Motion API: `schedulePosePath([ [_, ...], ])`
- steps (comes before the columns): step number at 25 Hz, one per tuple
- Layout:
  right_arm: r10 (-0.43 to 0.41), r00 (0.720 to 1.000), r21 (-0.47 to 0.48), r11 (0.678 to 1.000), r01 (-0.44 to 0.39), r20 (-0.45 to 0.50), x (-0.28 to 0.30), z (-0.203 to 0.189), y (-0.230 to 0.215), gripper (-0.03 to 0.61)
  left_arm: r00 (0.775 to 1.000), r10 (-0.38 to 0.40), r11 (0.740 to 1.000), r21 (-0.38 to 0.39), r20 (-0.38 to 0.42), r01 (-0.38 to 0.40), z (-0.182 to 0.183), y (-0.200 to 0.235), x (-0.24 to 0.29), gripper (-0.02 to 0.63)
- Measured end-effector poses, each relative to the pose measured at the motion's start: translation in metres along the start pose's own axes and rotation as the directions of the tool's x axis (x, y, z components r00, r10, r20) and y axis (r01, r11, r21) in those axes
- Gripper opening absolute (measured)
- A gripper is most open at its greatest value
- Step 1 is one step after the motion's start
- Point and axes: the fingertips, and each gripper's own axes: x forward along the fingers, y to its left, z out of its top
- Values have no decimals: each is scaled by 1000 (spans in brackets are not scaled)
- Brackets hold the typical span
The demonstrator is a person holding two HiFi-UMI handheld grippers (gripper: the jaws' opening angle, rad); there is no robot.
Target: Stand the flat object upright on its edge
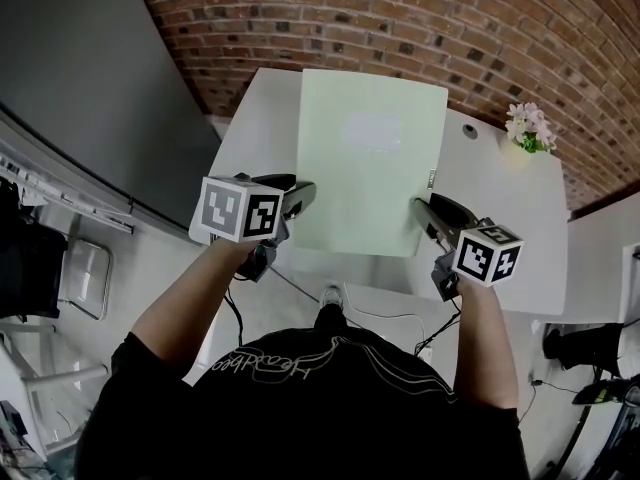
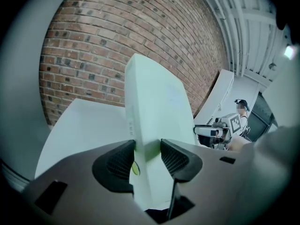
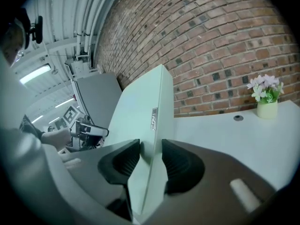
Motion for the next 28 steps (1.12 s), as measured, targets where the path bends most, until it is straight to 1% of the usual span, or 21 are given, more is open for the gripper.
schedulePosePath([
  [5,4,998,-90,996,2,65,-8,16,8,153,998,3,999,50,60,-6,10,-8,-10,183],
  [10,9,991,-174,985,15,137,-23,36,16,152,991,-4,993,118,135,-12,26,-21,-20,181],
  [15,-14,982,-266,962,65,190,-34,50,18,149,984,11,977,207,178,-48,37,-32,-23,181],
  [19,-37,975,-335,935,111,219,-39,64,16,147,978,14,964,257,207,-68,47,-38,-20,181],
  [22,-49,971,-356,925,132,233,-39,72,13,147,974,21,954,287,226,-87,57,-40,-18,182],
  [28,-65,960,-357,920,164,273,-32,81,0,146,962,30,931,343,271,-125,75,-39,-9,182],
])
